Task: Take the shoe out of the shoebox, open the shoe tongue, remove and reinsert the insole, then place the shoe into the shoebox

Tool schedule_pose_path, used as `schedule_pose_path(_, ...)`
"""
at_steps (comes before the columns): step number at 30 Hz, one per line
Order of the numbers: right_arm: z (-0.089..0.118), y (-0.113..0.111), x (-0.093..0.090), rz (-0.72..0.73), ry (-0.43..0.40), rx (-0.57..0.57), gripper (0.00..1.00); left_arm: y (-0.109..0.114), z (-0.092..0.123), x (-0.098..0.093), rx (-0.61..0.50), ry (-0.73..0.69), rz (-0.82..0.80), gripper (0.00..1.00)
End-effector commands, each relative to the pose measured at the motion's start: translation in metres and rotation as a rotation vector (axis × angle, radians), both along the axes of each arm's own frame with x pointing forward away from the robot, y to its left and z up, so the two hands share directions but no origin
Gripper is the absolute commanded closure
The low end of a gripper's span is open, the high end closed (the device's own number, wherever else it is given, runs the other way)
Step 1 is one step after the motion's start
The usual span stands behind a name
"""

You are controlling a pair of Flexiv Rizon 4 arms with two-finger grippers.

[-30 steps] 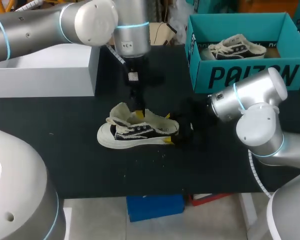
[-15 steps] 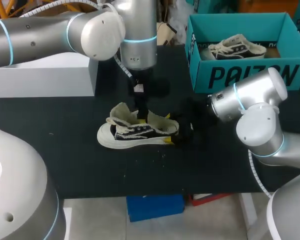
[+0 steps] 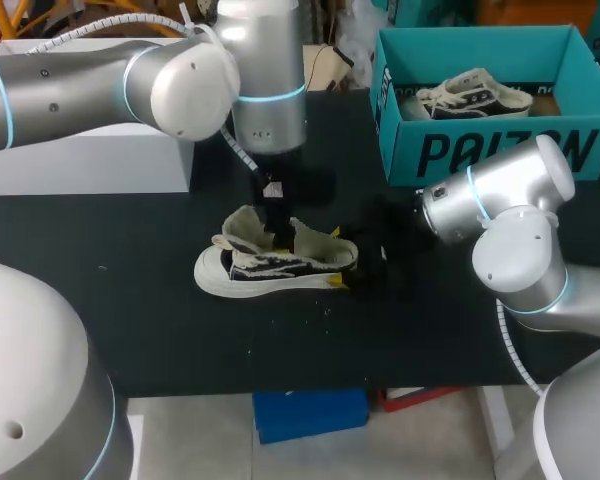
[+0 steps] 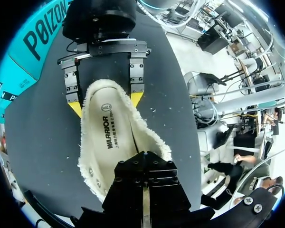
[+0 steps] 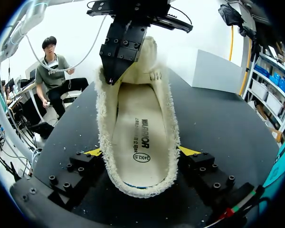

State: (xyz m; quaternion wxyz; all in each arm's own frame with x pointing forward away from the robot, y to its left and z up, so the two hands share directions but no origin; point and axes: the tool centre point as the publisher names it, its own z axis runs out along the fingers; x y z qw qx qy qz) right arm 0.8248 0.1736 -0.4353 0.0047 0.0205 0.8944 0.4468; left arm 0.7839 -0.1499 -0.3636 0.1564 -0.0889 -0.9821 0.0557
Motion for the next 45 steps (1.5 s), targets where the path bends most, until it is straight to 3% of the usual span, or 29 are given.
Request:
schedule_pose_path(1,-0.006,0.001,0.001,-0.002,0.001,-0.003,1.00,0.000,-0.016,-0.002,-0.009,0.004,0.009,1.00)
schedule_pose_path(34,-0.006,0.001,0.001,-0.002,0.001,-0.003,1.00,-0.006,-0.052,-0.007,-0.007,-0.047,0.113,1.00)
schedule_pose_path(35,-0.006,0.001,0.001,-0.002,0.001,-0.003,1.00,-0.006,-0.052,-0.007,-0.011,-0.049,0.113,0.97)
schedule_pose_path(37,-0.006,0.001,0.001,-0.002,0.001,-0.003,1.00,-0.005,-0.051,-0.006,-0.008,-0.071,0.125,0.71)
schedule_pose_path(40,-0.006,0.001,0.001,-0.002,0.001,-0.003,1.00,-0.005,-0.050,-0.006,0.023,-0.105,0.145,0.82)
schedule_pose_path(41,-0.006,0.001,0.001,-0.002,0.001,-0.003,1.00,-0.004,-0.051,-0.007,0.040,-0.119,0.154,0.82)
schedule_pose_path(45,-0.006,0.001,0.001,-0.002,0.001,-0.003,1.00,-0.004,-0.056,-0.007,0.070,-0.136,0.162,0.65)
